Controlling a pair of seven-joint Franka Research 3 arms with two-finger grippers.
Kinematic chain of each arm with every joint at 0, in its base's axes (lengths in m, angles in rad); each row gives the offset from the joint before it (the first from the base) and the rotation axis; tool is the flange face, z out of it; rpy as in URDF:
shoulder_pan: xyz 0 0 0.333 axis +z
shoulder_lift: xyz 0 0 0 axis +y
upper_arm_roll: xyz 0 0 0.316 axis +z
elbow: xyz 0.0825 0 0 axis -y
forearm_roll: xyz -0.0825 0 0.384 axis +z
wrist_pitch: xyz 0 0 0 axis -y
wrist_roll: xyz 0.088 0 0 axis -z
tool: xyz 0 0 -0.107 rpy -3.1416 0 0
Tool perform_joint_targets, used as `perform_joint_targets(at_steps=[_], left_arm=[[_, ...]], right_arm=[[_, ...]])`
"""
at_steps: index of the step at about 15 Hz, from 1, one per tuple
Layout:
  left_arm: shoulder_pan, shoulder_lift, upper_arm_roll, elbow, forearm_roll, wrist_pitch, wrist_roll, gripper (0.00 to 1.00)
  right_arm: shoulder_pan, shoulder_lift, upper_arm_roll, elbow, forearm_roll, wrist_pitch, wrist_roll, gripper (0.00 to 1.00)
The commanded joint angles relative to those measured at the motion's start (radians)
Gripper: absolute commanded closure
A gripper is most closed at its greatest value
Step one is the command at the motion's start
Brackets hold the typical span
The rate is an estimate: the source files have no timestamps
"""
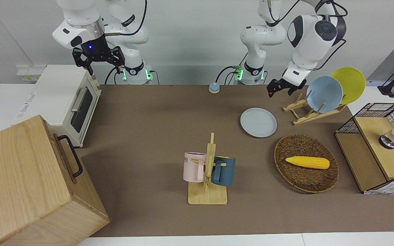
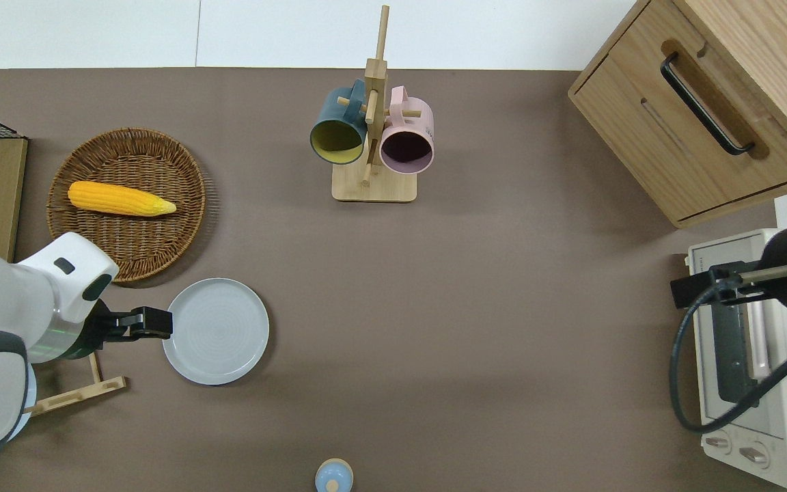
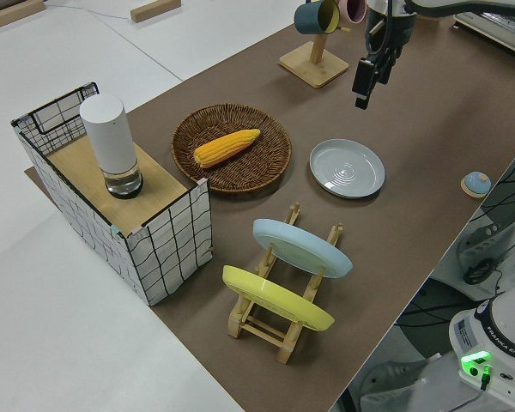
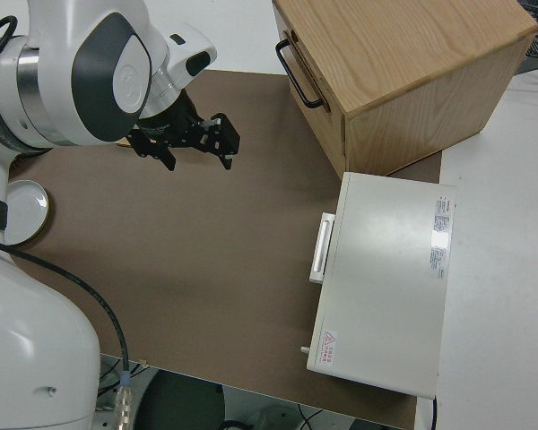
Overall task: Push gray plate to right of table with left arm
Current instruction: 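Move the left gripper to the gray plate's edge nearest it, then push the gray plate with the left gripper away from the basket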
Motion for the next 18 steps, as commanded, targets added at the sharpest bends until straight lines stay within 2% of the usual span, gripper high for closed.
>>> perform_joint_targets(at_steps=[1, 8, 13, 15, 18], left_arm=[[-0.006, -0.014, 0.005, -0.108, -0.013, 0.089, 0.006, 0.01], [0.005, 0.052, 0.007, -0.203, -0.013, 0.260, 0.047, 0.01], [0.052, 0.147, 0.007, -0.236, -0.014, 0.394, 0.126, 0.02], [0.078, 0.178, 0.007, -0.242, -0.013, 0.433, 0.156, 0.04], [0.079, 0.184, 0.007, -0.242, -0.013, 0.435, 0.166, 0.13]], right_arm=[[-0.001, -0.010, 0.000, -0.004, 0.002, -0.004, -0.008, 0.005], [-0.001, -0.010, 0.000, -0.004, 0.002, -0.004, -0.008, 0.005], [-0.001, -0.010, 0.000, -0.004, 0.002, -0.004, -0.008, 0.005], [-0.001, -0.010, 0.000, -0.004, 0.002, -0.004, -0.008, 0.005], [-0.001, -0.010, 0.000, -0.004, 0.002, -0.004, -0.008, 0.005]])
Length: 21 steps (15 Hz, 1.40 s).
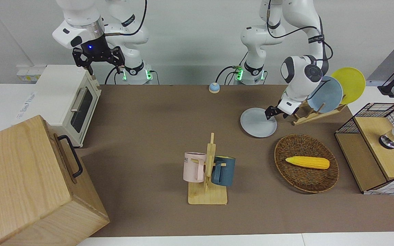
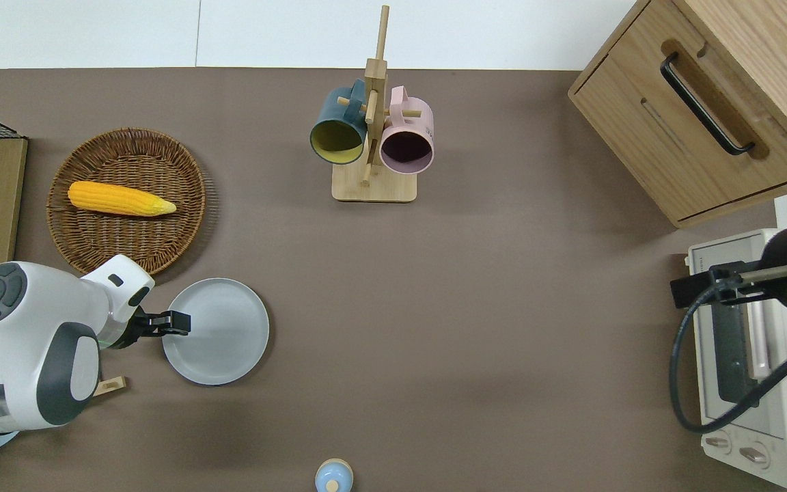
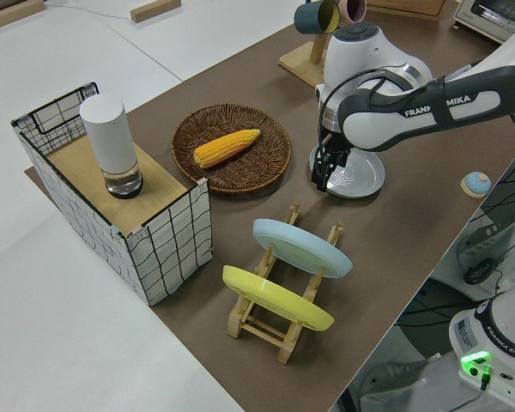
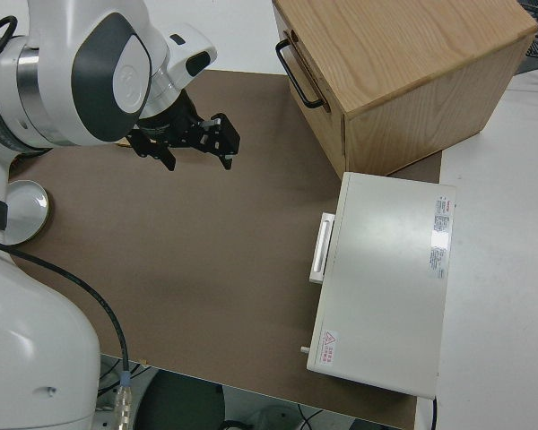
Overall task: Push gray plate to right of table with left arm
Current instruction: 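Push the gray plate with the left gripper away from the basket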
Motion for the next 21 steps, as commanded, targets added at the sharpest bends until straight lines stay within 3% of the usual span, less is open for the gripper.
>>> perform_joint_targets(at_steps=[1, 5, 12, 16, 21], left_arm=[[0.003, 0.007, -0.002, -0.014, -0.012, 0.025, 0.029, 0.17], [-0.005, 0.041, -0.002, -0.014, -0.012, 0.029, 0.029, 0.40], [-0.008, 0.053, -0.011, -0.012, -0.019, 0.034, 0.027, 0.96], [-0.046, 0.054, -0.031, -0.012, -0.107, 0.034, 0.011, 1.00], [-0.175, 0.054, -0.031, -0.006, -0.173, 0.035, -0.083, 1.00]], right_arm=[[-0.001, -0.010, 0.000, -0.004, 0.002, -0.004, -0.008, 0.005], [-0.001, -0.010, 0.000, -0.004, 0.000, -0.004, -0.008, 0.005], [-0.001, -0.010, 0.000, -0.004, 0.002, -0.006, -0.008, 0.005], [-0.001, -0.010, 0.000, -0.004, 0.000, -0.004, -0.008, 0.005], [-0.001, -0.010, 0.000, -0.004, 0.002, -0.004, -0.008, 0.005]])
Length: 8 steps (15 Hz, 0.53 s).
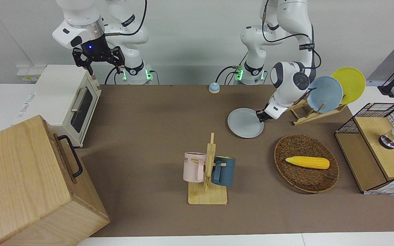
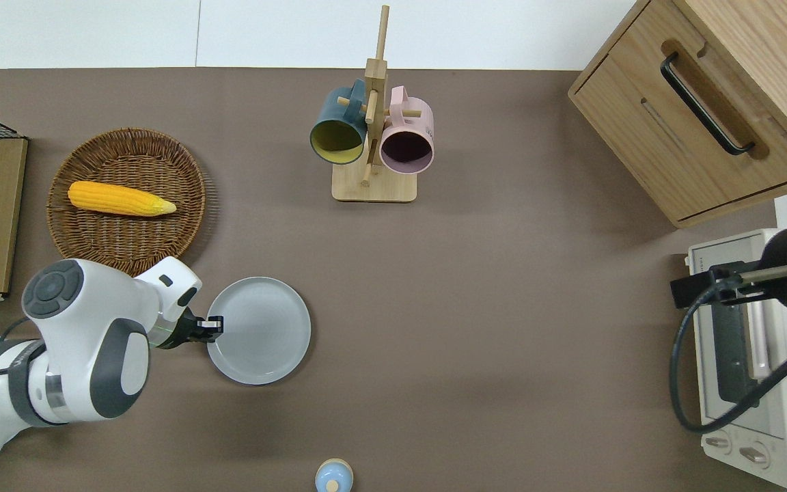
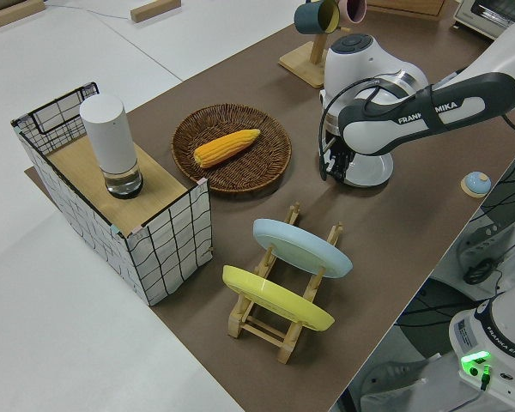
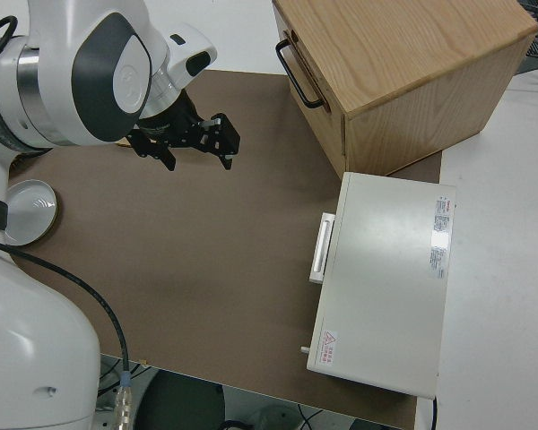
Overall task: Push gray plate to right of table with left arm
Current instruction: 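Push the gray plate with the left gripper away from the basket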
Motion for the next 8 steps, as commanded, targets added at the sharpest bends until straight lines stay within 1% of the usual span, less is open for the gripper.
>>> perform_joint_targets(at_steps=[1, 4, 7, 8], left_arm=[[-0.112, 0.007, 0.005, -0.005, -0.054, 0.025, -0.079, 1.00], [-0.203, 0.013, 0.004, 0.000, -0.106, 0.061, -0.146, 1.00], [-0.299, 0.033, 0.001, 0.008, -0.143, 0.129, -0.238, 1.00], [-0.328, 0.043, 0.001, 0.012, -0.169, 0.152, -0.261, 1.00]], right_arm=[[-0.001, -0.010, 0.000, -0.004, 0.002, -0.004, -0.008, 0.005], [-0.001, -0.010, 0.000, -0.004, 0.002, -0.006, -0.008, 0.005], [-0.001, -0.010, 0.000, -0.004, 0.002, -0.004, -0.008, 0.005], [-0.001, -0.010, 0.000, -0.004, 0.002, -0.006, -0.008, 0.005]])
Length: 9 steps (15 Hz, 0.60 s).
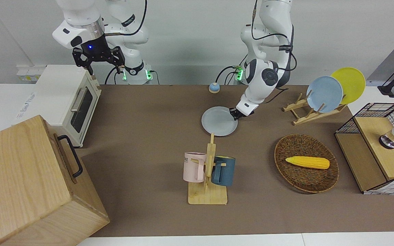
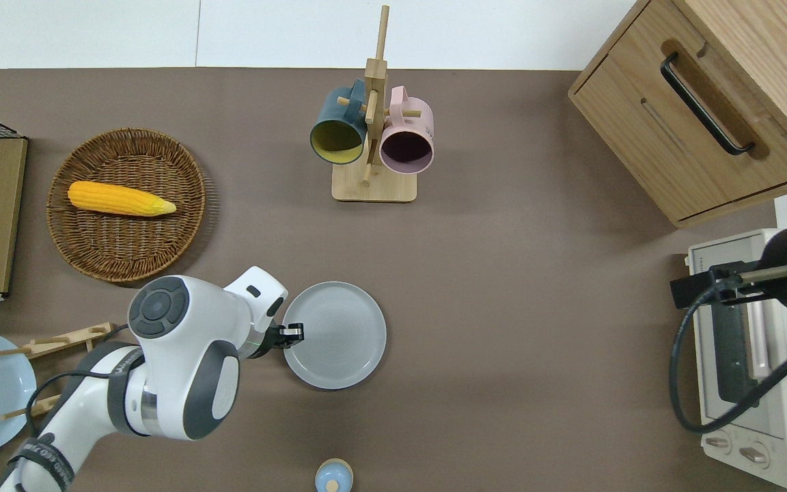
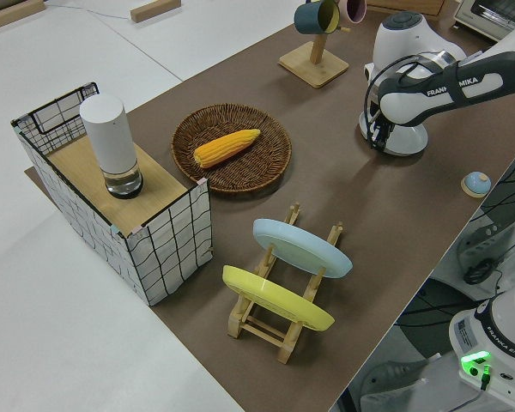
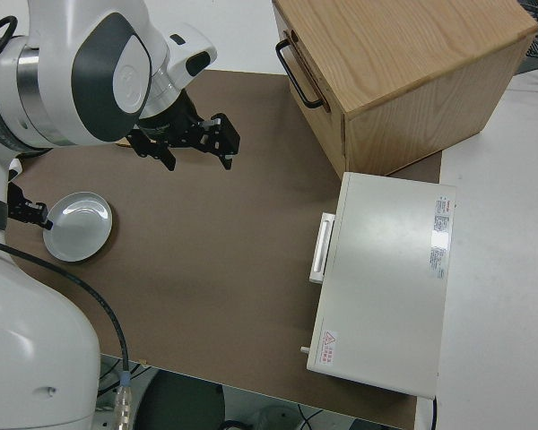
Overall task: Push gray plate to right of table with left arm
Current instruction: 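Push the gray plate with the left gripper away from the basket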
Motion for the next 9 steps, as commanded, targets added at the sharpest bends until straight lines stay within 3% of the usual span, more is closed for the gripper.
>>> perform_joint_targets(at_steps=[1, 4, 9], left_arm=[[-0.114, 0.043, 0.003, 0.021, -0.076, 0.091, -0.102, 1.00], [-0.146, 0.074, -0.040, 0.042, -0.082, 0.149, -0.205, 1.00], [-0.149, 0.118, -0.158, 0.073, -0.082, 0.241, -0.349, 1.00]], right_arm=[[-0.001, -0.010, 0.000, -0.004, 0.002, -0.004, -0.008, 0.005], [-0.001, -0.010, 0.000, -0.004, 0.002, -0.004, -0.008, 0.005], [-0.001, -0.010, 0.000, -0.004, 0.002, -0.006, -0.008, 0.005]])
